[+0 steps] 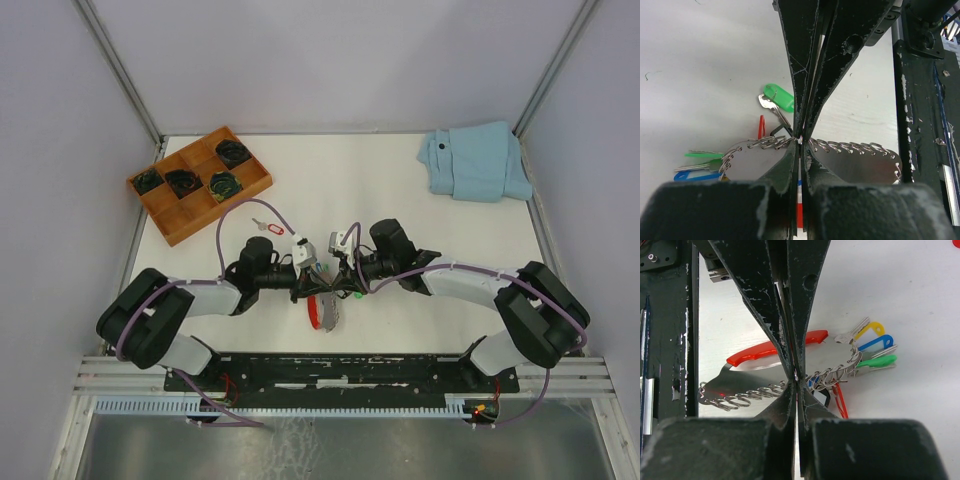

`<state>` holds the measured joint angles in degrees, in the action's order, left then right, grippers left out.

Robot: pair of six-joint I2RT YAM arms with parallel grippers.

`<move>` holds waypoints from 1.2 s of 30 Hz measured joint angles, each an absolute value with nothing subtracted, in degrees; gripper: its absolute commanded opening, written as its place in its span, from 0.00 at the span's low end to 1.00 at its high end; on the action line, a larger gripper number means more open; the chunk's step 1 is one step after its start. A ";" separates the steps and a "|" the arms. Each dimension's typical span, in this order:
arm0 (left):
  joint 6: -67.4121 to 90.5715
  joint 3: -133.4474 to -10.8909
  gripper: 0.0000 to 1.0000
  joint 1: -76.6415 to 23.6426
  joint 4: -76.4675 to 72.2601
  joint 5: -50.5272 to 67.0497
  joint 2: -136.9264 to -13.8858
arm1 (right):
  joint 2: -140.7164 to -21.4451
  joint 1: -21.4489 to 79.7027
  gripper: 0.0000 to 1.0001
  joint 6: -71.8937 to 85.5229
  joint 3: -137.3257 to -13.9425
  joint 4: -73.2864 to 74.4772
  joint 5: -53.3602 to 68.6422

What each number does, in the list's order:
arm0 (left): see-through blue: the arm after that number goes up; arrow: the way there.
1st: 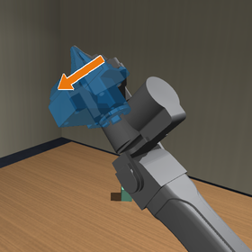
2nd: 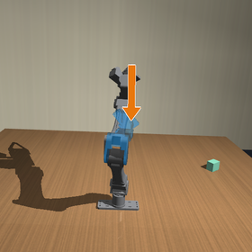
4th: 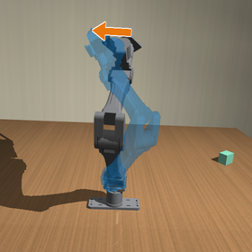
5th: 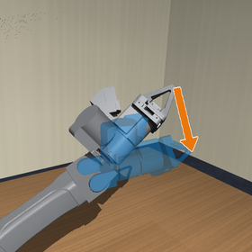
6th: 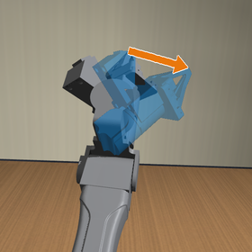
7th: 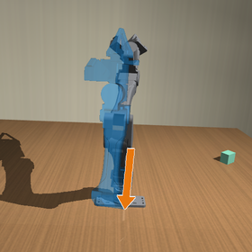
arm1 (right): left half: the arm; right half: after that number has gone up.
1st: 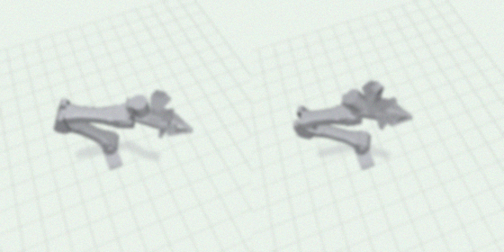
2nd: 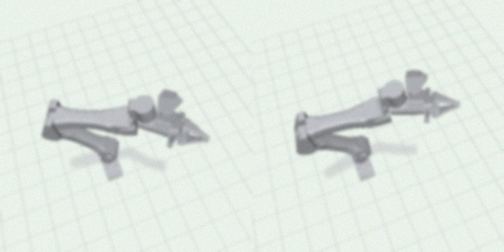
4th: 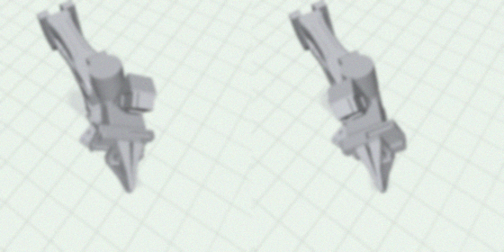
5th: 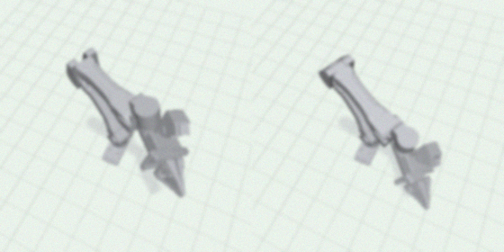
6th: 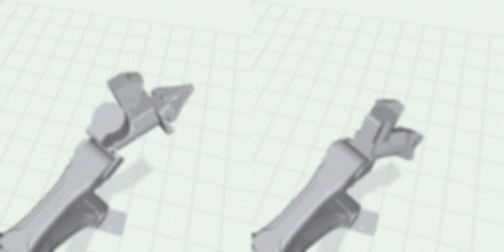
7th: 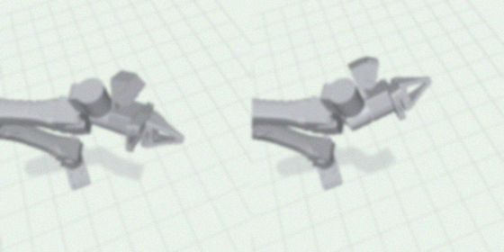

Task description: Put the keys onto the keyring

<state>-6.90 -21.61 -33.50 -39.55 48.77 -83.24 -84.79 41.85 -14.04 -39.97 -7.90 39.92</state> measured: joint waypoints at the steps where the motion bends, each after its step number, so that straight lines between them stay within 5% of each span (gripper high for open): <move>1: -6.90 -21.78 0.03 -33.50 -39.22 48.82 -83.26 | -84.77 41.85 0.11 -14.04 -39.97 -7.81 39.86; 8: -7.55 -22.11 0.03 -33.52 -38.74 48.27 -83.26 | -80.34 41.89 0.35 -12.58 -39.97 -5.08 35.59; 16: -7.62 -22.02 0.03 -33.52 -36.86 42.46 -81.78 | -74.96 41.89 0.47 -8.08 -41.45 5.89 20.01; 36: -7.60 -18.24 0.03 -33.52 -37.89 30.06 -75.79 | -93.78 44.51 0.49 -11.79 -56.66 28.53 5.06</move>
